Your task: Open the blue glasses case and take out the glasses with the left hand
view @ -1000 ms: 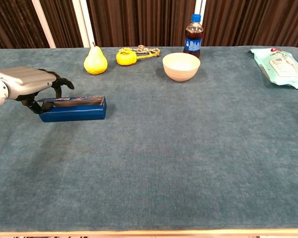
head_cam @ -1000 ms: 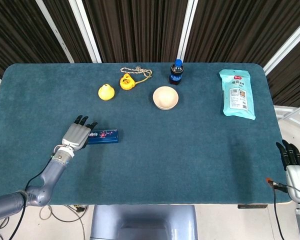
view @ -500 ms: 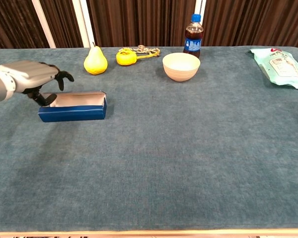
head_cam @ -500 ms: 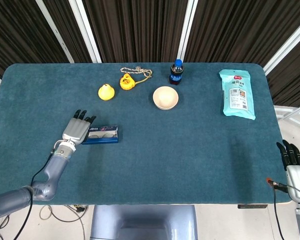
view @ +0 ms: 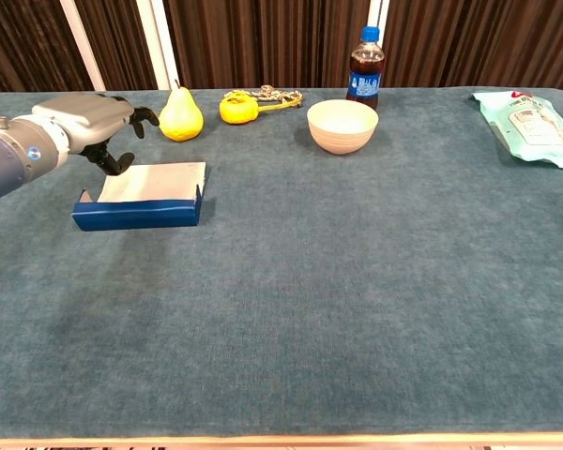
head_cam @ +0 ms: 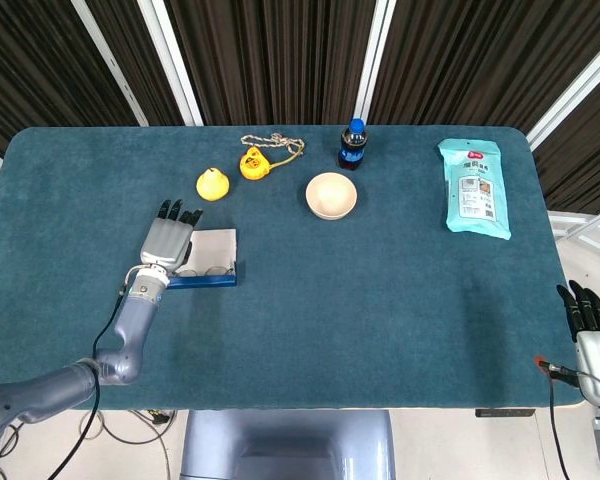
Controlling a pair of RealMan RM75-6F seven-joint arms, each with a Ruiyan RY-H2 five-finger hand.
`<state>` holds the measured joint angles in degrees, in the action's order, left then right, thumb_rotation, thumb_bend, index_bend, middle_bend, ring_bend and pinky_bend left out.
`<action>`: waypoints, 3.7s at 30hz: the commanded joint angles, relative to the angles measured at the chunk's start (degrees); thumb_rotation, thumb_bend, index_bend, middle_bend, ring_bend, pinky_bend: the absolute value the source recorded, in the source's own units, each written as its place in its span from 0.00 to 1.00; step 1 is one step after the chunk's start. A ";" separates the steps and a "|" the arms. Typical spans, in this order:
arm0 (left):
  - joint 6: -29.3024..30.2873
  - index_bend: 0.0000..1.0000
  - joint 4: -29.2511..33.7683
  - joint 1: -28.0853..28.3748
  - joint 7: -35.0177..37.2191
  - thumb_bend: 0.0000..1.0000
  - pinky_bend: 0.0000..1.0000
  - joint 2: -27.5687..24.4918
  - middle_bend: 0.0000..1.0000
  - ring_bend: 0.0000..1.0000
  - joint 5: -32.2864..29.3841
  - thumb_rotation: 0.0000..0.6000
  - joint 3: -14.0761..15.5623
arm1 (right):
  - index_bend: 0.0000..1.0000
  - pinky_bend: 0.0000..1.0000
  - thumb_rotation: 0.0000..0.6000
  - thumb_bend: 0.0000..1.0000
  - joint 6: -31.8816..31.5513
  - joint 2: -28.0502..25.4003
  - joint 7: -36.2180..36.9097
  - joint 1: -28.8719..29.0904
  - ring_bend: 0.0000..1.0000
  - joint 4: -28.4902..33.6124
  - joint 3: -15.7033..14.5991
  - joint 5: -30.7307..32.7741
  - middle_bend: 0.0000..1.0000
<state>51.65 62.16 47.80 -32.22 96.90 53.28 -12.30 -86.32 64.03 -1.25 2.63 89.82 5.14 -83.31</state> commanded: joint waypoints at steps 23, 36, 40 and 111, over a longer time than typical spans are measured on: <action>1.69 0.26 25.51 -6.93 -4.27 0.45 0.96 -15.62 0.98 0.88 -2.04 1.00 9.17 | 0.00 0.21 1.00 0.16 -0.04 -0.01 -0.20 -0.11 0.00 0.47 0.21 0.35 0.00; 1.35 0.38 29.60 -7.07 -5.34 0.46 0.96 -17.55 0.99 0.89 -3.86 1.00 11.44 | 0.00 0.21 1.00 0.16 0.03 -0.02 -0.21 -0.10 0.00 0.57 0.22 0.32 0.00; 0.29 0.40 34.66 -6.70 -5.88 0.46 0.96 -19.85 0.99 0.89 -3.81 1.00 12.78 | 0.00 0.21 1.00 0.16 0.19 -0.01 -0.17 -0.06 0.00 0.66 0.23 0.43 0.00; -3.40 0.32 39.80 8.66 -9.33 0.41 0.97 -28.34 1.00 0.89 -24.56 1.00 23.57 | 0.00 0.21 1.00 0.16 0.66 -0.67 -0.09 -0.25 0.00 2.17 0.00 0.72 0.00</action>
<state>47.84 102.04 56.82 -42.06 68.59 28.34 11.42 -85.67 63.35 -1.34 2.38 92.00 5.14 -82.60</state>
